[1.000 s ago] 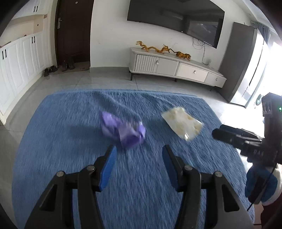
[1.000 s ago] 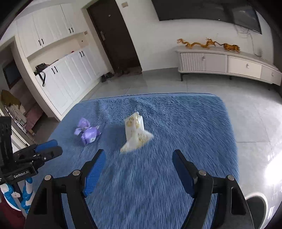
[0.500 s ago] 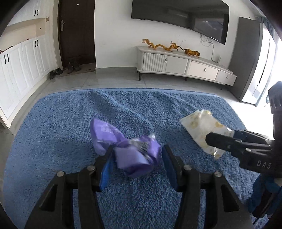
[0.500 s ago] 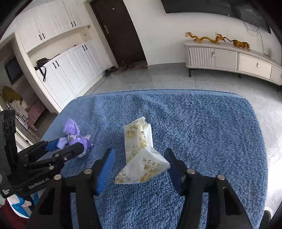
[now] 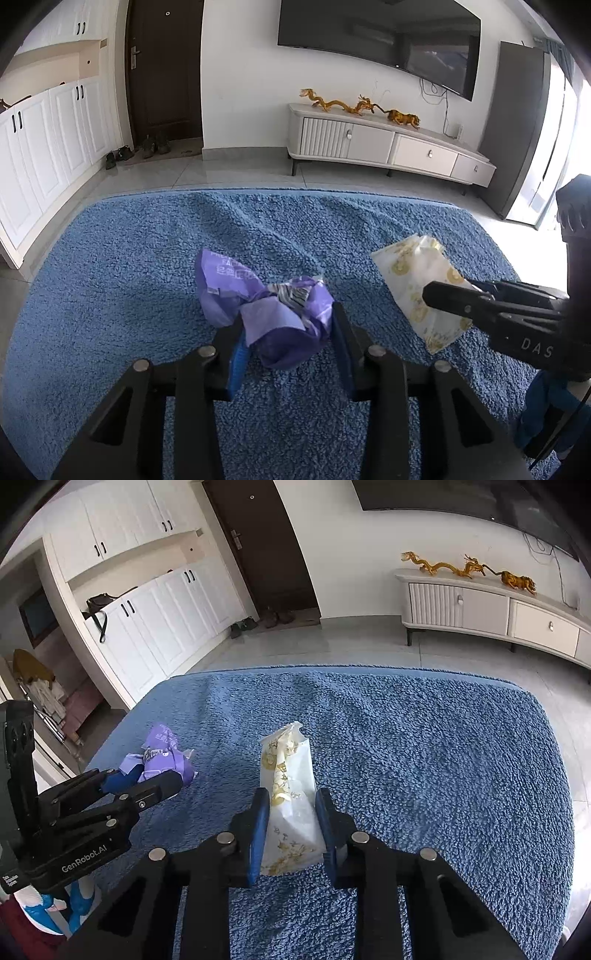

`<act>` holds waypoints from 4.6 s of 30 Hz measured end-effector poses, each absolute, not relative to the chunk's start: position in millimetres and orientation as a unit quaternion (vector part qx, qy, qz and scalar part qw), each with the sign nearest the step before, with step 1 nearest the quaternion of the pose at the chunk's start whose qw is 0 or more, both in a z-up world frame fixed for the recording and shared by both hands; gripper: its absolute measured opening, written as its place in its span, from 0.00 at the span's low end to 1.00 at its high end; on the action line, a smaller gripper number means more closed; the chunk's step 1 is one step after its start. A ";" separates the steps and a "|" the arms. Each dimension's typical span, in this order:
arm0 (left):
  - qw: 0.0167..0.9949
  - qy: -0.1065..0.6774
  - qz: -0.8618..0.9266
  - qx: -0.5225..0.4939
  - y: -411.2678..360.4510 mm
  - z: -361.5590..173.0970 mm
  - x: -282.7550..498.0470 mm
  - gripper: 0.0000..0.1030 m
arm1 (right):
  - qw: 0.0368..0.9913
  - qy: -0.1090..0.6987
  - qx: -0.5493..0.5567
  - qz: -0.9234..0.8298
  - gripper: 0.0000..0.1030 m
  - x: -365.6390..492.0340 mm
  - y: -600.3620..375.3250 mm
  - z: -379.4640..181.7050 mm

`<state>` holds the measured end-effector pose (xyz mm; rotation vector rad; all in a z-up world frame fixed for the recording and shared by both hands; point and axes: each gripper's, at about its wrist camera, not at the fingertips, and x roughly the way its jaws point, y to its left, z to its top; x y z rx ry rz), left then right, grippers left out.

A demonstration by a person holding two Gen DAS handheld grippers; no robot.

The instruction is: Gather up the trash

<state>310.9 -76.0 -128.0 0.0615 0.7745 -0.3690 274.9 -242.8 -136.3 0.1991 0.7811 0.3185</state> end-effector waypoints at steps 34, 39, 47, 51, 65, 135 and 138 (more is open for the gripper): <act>0.913 0.359 -0.188 -0.036 -15.1 -59.6 112.7 0.31 | 0.917 0.331 0.152 0.164 0.21 82.4 -243.8 -81.5; 0.918 0.348 -0.190 -0.020 -25.2 -50.2 77.3 0.31 | 0.923 0.316 0.162 0.149 0.21 39.6 -255.8 -70.2; 0.918 0.334 -0.212 -0.008 -43.4 -37.0 41.0 0.31 | 0.932 0.290 0.175 0.126 0.21 -15.4 -282.6 -55.0; 0.913 0.332 -0.236 0.009 -64.9 -32.8 29.5 0.31 | 0.937 0.275 0.187 0.105 0.21 -37.9 -303.4 -52.2; 0.853 0.353 -0.372 0.097 -222.3 -37.2 7.1 0.31 | 0.930 0.246 0.272 -0.025 0.21 -109.4 -432.0 -86.0; 0.940 0.305 -0.142 0.057 -118.3 -28.7 54.9 0.62 | 0.948 0.292 0.114 -0.056 0.78 -36.8 -341.0 -68.6; 0.947 0.300 -0.102 0.045 -80.8 -30.0 47.2 0.64 | 0.950 0.291 0.102 -0.050 0.81 -30.2 -316.4 -63.7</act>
